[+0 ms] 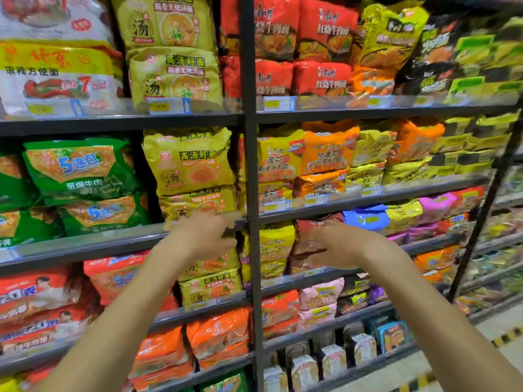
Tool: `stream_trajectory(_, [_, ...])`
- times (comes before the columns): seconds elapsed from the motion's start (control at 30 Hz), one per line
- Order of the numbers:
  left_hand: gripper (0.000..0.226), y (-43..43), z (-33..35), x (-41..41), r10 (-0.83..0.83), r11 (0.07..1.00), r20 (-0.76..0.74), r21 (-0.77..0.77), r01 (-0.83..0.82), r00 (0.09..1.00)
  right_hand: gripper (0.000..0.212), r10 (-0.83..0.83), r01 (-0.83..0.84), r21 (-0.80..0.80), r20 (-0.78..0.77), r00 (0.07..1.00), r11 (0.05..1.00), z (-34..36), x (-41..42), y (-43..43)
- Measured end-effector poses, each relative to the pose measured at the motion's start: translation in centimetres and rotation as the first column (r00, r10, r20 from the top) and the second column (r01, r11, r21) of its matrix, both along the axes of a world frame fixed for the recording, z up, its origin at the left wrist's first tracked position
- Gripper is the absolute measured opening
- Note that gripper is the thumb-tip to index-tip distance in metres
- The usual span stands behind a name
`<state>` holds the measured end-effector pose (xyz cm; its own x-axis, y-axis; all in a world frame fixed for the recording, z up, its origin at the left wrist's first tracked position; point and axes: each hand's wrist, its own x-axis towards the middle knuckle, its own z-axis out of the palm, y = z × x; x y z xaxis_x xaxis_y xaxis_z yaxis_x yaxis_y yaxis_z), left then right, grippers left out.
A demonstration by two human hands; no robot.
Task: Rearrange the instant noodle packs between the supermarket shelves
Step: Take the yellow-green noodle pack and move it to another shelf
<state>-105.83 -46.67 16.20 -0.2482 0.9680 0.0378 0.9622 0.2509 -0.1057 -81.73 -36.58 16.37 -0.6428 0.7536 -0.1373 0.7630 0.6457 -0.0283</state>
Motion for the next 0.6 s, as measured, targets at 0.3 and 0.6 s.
stream_trajectory(0.3, [0.044, 2.1, 2.9, 9.1, -0.125, 0.991, -0.040, 0.042, 0.127, 0.991, 0.058, -0.092, 0.094, 0.047, -0.051, 0.994, 0.994, 1.3, 7.6, -0.9])
stream_trajectory(0.6, [0.056, 4.8, 3.1, 14.9, -0.219, 0.975, -0.111, 0.011, 0.221, 0.969, 0.064, -0.166, 0.173, 0.046, -0.129, 0.978, 0.984, 0.5, 14.0, 1.1])
